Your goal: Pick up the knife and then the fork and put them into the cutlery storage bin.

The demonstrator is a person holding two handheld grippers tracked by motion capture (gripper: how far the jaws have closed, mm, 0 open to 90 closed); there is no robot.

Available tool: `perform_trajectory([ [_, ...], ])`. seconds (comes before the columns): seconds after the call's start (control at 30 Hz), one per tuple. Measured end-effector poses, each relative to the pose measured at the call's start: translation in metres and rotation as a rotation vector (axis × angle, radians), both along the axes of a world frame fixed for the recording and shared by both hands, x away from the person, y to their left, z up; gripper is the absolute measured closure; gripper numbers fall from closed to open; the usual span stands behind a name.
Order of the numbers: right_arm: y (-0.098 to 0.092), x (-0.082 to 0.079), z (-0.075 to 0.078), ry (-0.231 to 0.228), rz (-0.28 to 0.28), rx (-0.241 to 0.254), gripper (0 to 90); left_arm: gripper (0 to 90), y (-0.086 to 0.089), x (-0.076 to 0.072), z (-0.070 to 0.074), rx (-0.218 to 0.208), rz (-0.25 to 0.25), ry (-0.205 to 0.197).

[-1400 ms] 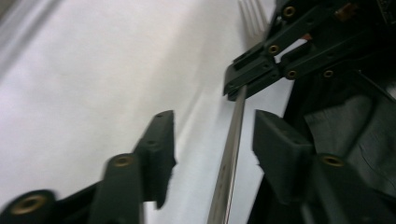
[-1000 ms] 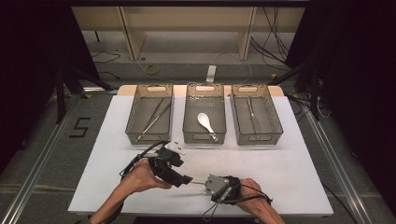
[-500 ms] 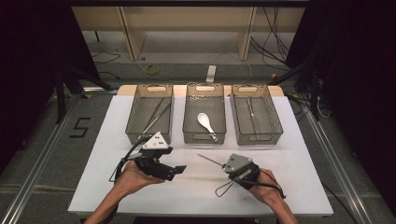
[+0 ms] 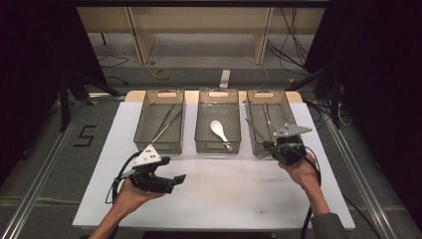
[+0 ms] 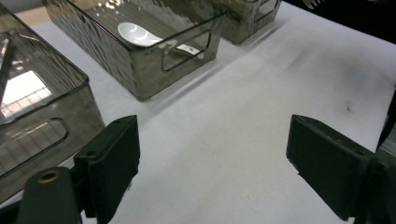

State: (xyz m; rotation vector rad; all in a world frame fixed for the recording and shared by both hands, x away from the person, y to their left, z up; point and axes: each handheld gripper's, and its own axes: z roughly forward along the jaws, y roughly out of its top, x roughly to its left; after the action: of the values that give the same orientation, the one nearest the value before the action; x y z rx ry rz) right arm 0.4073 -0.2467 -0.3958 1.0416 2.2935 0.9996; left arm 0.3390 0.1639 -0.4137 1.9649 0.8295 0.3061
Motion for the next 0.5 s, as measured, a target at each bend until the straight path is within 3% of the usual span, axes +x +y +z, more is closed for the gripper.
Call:
perform_trajectory([
  [0.1, -0.008, 0.017, 0.011, 0.006, -0.039, 0.041, 87.9, 16.4, 0.005, -0.002, 0.000, -0.051, 0.012, -0.005],
  [0.23, -0.012, 0.041, 0.020, 0.019, -0.093, 0.049, 87.9, 15.9, 0.010, -0.006, 0.000, -0.075, 0.028, -0.018],
  [0.5, -0.017, 0.086, 0.027, 0.071, -0.196, 0.087, 87.8, 15.9, 0.012, -0.010, -0.001, -0.079, 0.040, -0.025],
])
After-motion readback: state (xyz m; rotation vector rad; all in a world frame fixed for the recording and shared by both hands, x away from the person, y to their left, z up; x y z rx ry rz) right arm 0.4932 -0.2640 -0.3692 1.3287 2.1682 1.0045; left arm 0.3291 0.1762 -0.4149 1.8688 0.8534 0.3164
